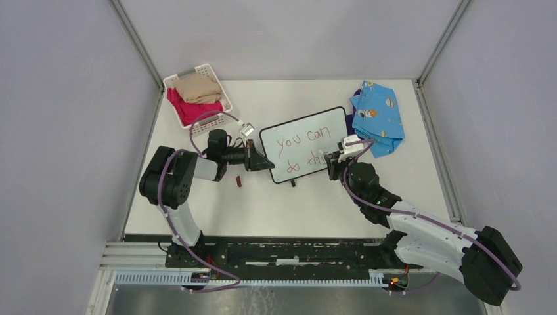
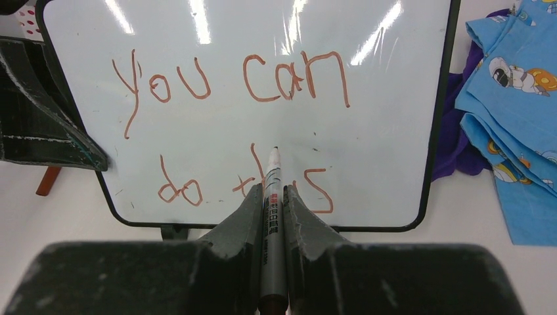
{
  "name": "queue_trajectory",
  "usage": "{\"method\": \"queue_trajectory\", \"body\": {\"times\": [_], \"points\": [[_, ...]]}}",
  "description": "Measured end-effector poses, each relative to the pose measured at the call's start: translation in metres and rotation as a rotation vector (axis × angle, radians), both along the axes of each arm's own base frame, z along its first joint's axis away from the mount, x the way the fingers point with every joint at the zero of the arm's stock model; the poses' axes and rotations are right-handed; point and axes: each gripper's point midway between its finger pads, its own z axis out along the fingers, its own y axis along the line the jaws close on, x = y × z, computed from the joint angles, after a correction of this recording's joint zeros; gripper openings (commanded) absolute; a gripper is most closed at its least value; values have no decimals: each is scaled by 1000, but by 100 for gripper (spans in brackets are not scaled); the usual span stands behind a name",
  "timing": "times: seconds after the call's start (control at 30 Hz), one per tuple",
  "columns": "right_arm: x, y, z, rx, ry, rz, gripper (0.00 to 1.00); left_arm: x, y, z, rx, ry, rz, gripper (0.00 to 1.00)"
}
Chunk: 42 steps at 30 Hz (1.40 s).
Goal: Write a sentence on the whiteboard
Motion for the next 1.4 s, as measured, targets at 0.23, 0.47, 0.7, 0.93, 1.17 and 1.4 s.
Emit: {"method": "queue_trajectory", "body": {"times": [0.23,0.47,0.7,0.93,1.17,1.4], "points": [[3,-1,0,19,1,-8,0,0,0,0,2,3,0,2],[6,-2,-3,27,12,-16,0,0,0,0,2,4,0,2],[7,-3,-12,21,32,-16,0,0,0,0,3,5,0,2],[8,-5,-13,24,36,-23,0,0,0,0,3,8,0,2],[9,-7,-19,18,48,-33,0,0,0,0,4,11,-1,2],[10,-7,-22,22,58,-35,0,0,0,0,4,13,-1,2]]}}
